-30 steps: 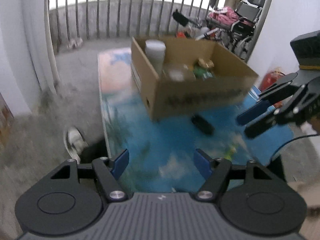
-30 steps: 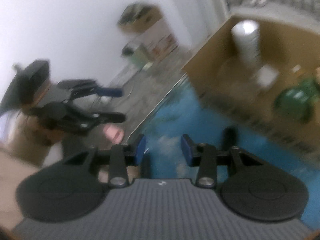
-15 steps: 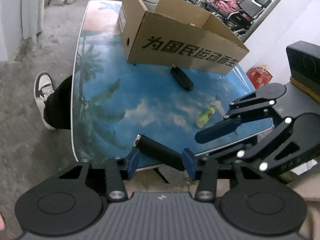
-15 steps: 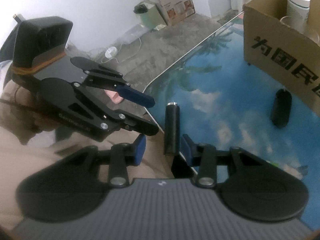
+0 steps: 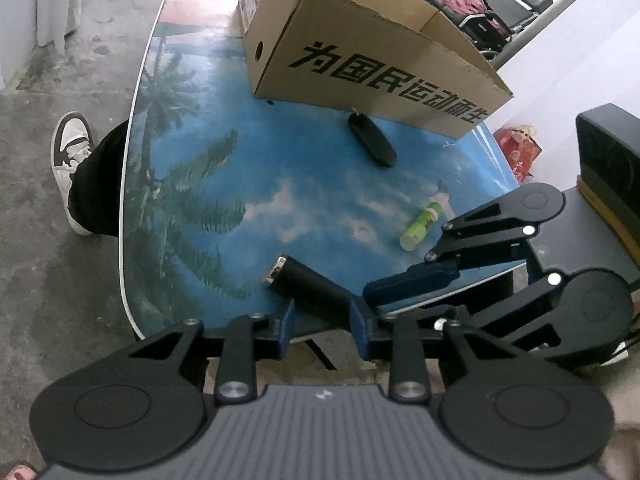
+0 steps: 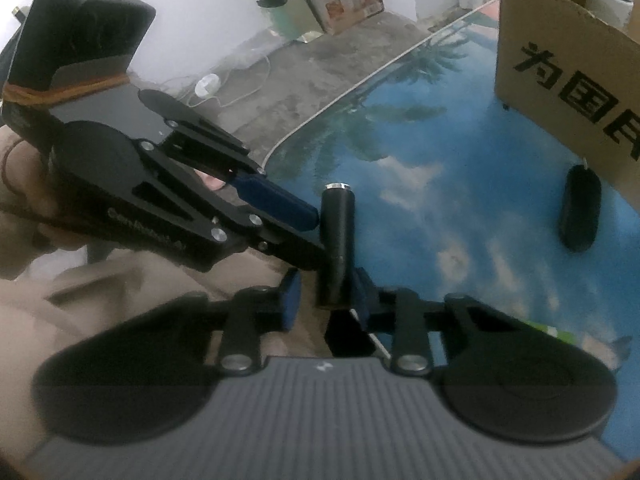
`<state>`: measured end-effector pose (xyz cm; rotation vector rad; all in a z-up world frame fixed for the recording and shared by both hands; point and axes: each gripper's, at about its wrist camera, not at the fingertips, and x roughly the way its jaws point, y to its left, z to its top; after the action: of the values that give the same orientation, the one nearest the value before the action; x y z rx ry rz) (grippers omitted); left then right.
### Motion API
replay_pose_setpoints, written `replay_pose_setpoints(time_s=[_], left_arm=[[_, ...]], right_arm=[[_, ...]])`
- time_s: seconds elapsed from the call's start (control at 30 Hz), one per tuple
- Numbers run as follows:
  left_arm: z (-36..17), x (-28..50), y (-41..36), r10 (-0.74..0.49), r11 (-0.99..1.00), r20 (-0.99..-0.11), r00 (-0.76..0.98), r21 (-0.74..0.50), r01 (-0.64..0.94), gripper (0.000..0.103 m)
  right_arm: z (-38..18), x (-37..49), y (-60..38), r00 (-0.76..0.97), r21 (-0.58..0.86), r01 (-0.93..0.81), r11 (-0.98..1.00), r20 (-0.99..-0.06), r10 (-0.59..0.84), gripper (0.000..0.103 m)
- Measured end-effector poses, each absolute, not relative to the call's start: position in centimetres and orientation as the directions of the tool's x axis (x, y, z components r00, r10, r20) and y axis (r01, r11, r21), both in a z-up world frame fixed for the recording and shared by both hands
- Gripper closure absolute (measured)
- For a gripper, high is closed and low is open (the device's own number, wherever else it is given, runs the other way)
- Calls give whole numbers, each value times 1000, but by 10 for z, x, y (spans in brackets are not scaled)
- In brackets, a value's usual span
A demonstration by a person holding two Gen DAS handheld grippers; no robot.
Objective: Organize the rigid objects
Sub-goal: 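Close the right tool on the black cylindrical flashlight and lift it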
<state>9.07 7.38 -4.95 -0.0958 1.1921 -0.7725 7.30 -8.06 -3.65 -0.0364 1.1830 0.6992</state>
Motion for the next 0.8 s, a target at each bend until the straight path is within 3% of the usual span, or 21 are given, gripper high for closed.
replay_pose_setpoints(time_s=[0.37, 0.7, 0.8], left_arm=[[-51, 117, 44, -584, 728, -800, 137, -441, 525, 72], [-52, 116, 33, -545, 757, -822, 163, -399, 518, 71], [-53, 114, 34, -554, 764, -812, 184, -408, 500, 72]], right_arm=[[-40, 83, -101, 245, 352, -437, 827, -839, 487, 84], [-42, 72, -85, 301, 257, -462, 849, -854, 423, 71], [-43, 73, -85, 308, 254, -458, 852, -854, 420, 72]])
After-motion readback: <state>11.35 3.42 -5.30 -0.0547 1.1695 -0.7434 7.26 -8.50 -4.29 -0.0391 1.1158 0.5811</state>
